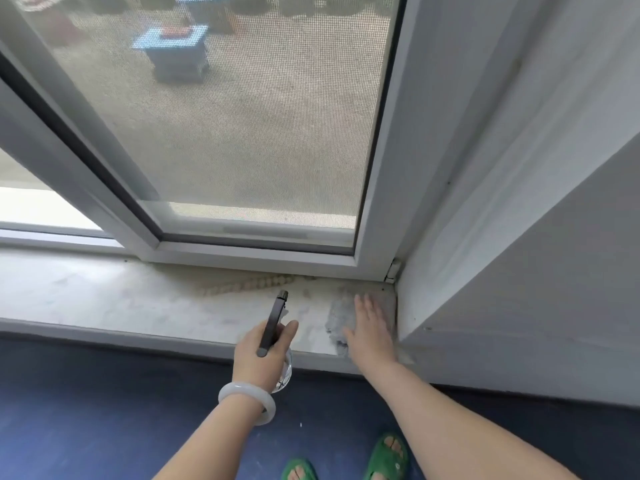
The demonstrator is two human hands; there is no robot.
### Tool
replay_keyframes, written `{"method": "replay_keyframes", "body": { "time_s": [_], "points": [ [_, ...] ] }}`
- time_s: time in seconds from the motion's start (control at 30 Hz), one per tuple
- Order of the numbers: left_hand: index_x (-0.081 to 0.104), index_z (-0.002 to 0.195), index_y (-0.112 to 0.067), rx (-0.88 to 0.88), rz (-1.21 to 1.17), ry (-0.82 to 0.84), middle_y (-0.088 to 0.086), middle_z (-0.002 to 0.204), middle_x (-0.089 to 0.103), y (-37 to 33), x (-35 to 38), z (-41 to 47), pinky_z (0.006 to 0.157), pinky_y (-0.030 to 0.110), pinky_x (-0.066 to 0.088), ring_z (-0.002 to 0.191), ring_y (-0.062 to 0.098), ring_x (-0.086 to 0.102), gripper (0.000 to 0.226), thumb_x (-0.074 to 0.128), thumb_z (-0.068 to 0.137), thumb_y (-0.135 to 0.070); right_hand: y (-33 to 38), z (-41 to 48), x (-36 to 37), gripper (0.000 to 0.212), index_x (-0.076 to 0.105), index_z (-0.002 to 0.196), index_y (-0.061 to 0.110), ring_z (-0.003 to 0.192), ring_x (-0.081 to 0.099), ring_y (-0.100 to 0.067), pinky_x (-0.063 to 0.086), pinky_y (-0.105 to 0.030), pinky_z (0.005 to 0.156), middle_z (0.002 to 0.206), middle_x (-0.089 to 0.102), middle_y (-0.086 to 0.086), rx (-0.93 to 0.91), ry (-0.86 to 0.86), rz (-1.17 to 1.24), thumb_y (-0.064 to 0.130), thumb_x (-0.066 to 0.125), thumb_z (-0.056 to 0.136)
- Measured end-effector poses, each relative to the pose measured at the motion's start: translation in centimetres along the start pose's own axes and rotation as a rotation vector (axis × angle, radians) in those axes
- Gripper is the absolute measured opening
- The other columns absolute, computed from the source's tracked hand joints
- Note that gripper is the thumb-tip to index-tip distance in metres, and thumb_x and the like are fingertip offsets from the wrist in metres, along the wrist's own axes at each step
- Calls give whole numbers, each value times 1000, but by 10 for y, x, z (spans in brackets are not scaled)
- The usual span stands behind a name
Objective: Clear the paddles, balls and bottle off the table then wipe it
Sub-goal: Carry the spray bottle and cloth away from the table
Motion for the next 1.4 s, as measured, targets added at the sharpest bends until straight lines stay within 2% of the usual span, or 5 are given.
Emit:
{"method": "replay_keyframes", "body": {
  "time_s": [0.47, 0.6, 0.8, 1.03, 1.4],
  "points": [
    [52, 65, -12, -25, 66, 46, -10, 49, 52, 9, 8, 19, 52, 8, 38, 47, 3, 49, 39, 75, 82, -38, -24, 19, 26, 73, -14, 155, 23, 150, -17, -27, -10, -40, 119, 162, -22, -3, 15, 51, -325, 49, 30, 103],
    [51, 63, -13, -28, 87, 102, -11, 51, 49, -2, 17, 30, 62, 23, 39, 52, 7, 47, 41, 75, 82, -40, -19, 22, 20, 77, -13, 155, 22, 149, -18, -28, -8, -42, 122, 162, -24, -3, 46, 169, -279, 52, 34, 102],
    [62, 97, -8, 102, 196, 228, -8, 80, 58, -16, 37, 55, 69, 18, 40, 66, -4, 53, 22, 76, 79, -7, -18, 28, 7, 73, -11, 156, 23, 149, -19, -26, -6, -40, 122, 161, -25, -1, 49, 269, -197, 42, 36, 103],
    [54, 86, -20, 212, 190, 207, 10, 96, 59, -12, 62, 73, 69, 10, 41, 74, 5, 52, 26, 73, 80, -4, -18, 29, 15, 71, -12, 156, 25, 149, -19, -25, -3, -40, 123, 162, -24, 0, 50, 204, -231, 42, 34, 104],
    [55, 90, -16, 291, 216, 138, 9, 96, 52, -5, 77, 91, 83, 41, 48, 89, 24, 52, 23, 76, 82, -12, -20, 29, 21, 72, -9, 156, 26, 150, -18, -26, -5, -39, 122, 163, -19, 0, 53, 151, -241, 51, 30, 102]
  ]
}}
Point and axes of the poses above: each hand's wrist, its own z-axis towards the middle knuckle, its own x-axis out of the palm, y = z × x, the point moved 3 cm from there along z, towards the middle knuckle
